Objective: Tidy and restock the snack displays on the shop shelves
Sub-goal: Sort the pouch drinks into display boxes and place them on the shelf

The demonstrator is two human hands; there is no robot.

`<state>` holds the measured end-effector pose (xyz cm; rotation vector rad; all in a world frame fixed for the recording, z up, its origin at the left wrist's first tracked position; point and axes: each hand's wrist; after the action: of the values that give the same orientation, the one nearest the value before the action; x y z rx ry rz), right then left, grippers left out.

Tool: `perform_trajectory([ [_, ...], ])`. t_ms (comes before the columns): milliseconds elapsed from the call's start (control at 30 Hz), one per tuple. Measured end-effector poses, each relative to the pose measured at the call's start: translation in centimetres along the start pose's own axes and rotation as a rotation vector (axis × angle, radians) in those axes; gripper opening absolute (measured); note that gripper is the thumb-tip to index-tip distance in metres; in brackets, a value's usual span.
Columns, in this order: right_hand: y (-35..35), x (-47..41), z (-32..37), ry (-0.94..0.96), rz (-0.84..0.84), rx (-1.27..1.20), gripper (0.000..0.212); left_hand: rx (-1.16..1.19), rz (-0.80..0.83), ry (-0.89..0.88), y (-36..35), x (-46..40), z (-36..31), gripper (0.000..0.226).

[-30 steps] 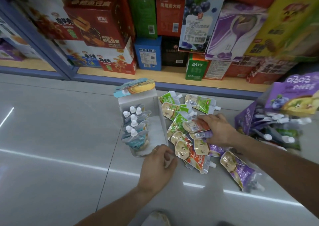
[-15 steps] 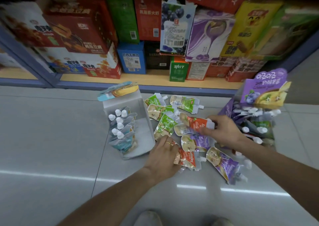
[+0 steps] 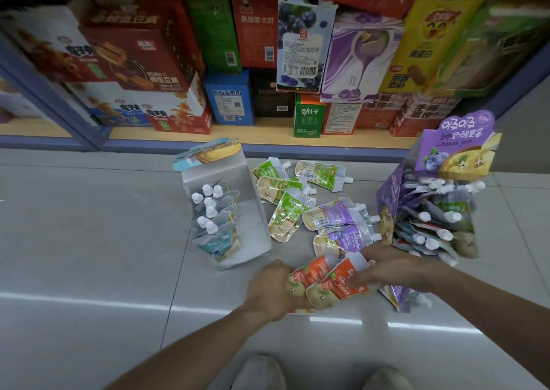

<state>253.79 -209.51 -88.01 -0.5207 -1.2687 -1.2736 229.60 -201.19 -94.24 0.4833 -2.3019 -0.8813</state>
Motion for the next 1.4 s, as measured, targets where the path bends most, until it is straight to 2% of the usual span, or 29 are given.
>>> perform_trajectory([
  [67, -0.2, 0.2, 0.5, 0.045, 0.018, -0.088, 0.032, 0.282, -0.024, 0.042, 0.4, 1.1, 0.7, 0.047],
  [233, -2.0, -0.5, 1.5, 0.112, 0.026, -0.27, 0.062, 0.794, 0.126, 0.06, 1.5, 2.9, 1.5, 0.069],
  [300, -2.6, -1.1, 1.5, 0.112, 0.01, -0.284, 0.069, 0.994, 0.148, 0.092, 1.1, 2.8, 1.5, 0.066],
  [367, -2.8, -1.2, 1.7, 0.111, -0.001, -0.277, 0.069, 1.213, 0.113, 0.196, 0.5, 2.6, 1.3, 0.059],
  [400, -2.8, -1.3, 1.7, 0.103, -0.003, -0.27, 0.07, 1.27, 0.082, 0.224, 0.3, 2.6, 0.9, 0.053],
  [500, -3.1, -1.6, 1.5, 0.099, -0.045, -0.221, 0.073, 1.246, -0.022, 0.218, -0.3, 2.7, 0.6, 0.03],
  [567, -3.5, -1.8, 1.0, 0.102, -0.103, -0.152, 0.073, 1.257, -0.066, 0.224, -0.5, 2.6, 0.6, 0.037],
  [667, -3.9, -2.0, 0.1, 0.076, -0.138, -0.125, 0.075, 1.195, -0.102, 0.228, -0.7, 1.8, 0.2, 0.054],
  [733, -4.1, -2.0, -0.4, 0.072, -0.157, -0.093, 0.064, 1.095, -0.082, 0.215, -1.2, 0.9, -0.1, 0.055],
  [833, -4.4, -2.1, -1.2, 0.062, -0.257, -0.005, 0.055, 0.919, -0.057, 0.162, -2.2, -0.3, -0.8, 0.047],
  [933, -5.2, -2.1, -1.8, 0.053, -0.423, 0.195, 0.064, 0.706, -0.146, 0.15, -3.4, -1.3, -1.5, 0.04],
  [1033, -5.5, -2.2, -2.2, 0.093, -0.552, 0.337, 0.071, 0.34, -0.214, 0.07, -3.3, -1.7, -2.4, 0.026],
  [1133, -4.9, -2.6, -2.2, 0.168, -0.709, 0.233, 0.061, 0.022, -0.334, -0.051, -1.9, -2.1, -2.9, 0.031],
  [1233, -3.4, -3.2, -1.0, 0.259, -0.886, 0.09, 0.054, 0.024, -0.477, -0.166, -0.2, -3.7, -3.2, 0.045],
  [1300, -1.8, -3.9, 0.5, 0.281, -0.884, 0.074, 0.057, -0.038, -0.401, -0.172, 0.3, -5.5, -3.1, 0.053],
  [1400, 0.4, -5.5, 2.6, 0.226, -0.708, 0.19, 0.054, -0.149, -0.194, -0.168, 0.2, -7.3, -2.5, 0.046],
])
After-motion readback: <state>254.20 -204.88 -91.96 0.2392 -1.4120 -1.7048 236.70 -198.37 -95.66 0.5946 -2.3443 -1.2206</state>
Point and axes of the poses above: each hand's wrist, its own x-axis away from the middle knuckle, its own y-axis out of the back of the hand, z = x × y, and after that the axes turned 11 degrees about -y, right-handed
